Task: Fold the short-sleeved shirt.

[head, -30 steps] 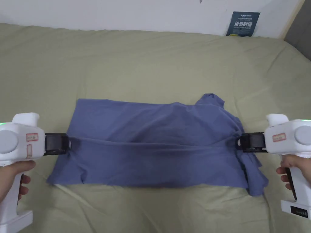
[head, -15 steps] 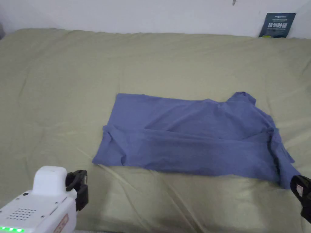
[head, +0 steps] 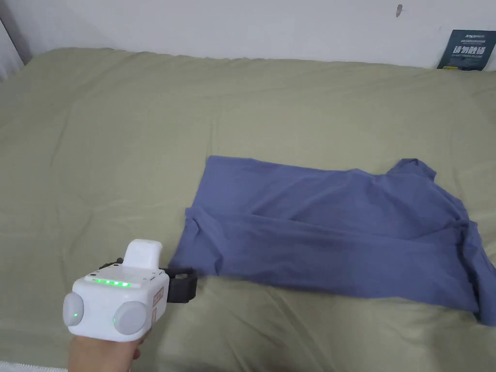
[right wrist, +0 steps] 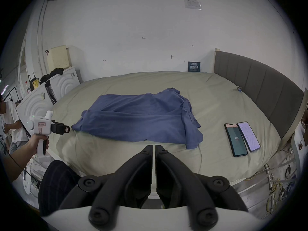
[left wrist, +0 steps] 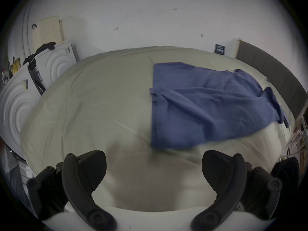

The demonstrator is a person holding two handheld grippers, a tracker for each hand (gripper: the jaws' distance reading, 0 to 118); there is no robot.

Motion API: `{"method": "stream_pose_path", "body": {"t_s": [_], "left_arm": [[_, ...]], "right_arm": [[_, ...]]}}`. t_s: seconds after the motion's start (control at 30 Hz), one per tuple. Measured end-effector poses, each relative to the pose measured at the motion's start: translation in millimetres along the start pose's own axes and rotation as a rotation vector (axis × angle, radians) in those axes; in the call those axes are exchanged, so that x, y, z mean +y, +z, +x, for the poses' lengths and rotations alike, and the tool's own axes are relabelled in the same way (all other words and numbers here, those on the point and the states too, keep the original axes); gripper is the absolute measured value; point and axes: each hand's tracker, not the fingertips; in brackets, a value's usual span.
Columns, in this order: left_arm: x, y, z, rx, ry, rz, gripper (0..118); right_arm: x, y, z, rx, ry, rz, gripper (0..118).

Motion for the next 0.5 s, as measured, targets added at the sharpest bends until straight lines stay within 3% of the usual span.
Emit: {"method": "stream_pose_path", "body": {"t_s": [0.1,0.13,0.17,0.2,0.23,0.27,0.37,0.5], "left_arm": [[11.8,-17.5,0.3,0.0,0.006,-0.012,110],[14.7,-19.3,2.6,-0.004,0.001,-0.01,100],[17.8,-21.8,5.6,-0.021,-0.008,-0.014,84],[20.2,-25.5,8.8,-0.037,-0.025,-0.031,60],[21.9,-29.8,14.4,-0.037,-0.052,-0.045,22],[21.8,-34.2,19.1,-0.034,-0.074,-0.059,13],[22.1,-39.5,33.0,-0.013,-0.14,-0.081,12],[30.8,-29.9,23.4,-0.061,-0.054,-0.089,6]], "right_arm": [[1.6,-6.8,1.1,-0.014,0.002,-0.019,5],[2.6,-9.6,1.9,-0.019,0.004,-0.024,5],[3.2,-12.0,2.6,-0.02,0.006,-0.031,5],[3.6,-14.3,3.2,-0.022,0.006,-0.038,5],[4.2,-18.1,5.0,-0.025,0.004,-0.047,5],[4.8,-21.2,7.1,-0.025,0.0,-0.056,5],[5.3,-29.5,16.2,-0.032,-0.012,-0.075,5],[11.0,-42.7,30.3,-0.059,-0.008,-0.098,5]]}}
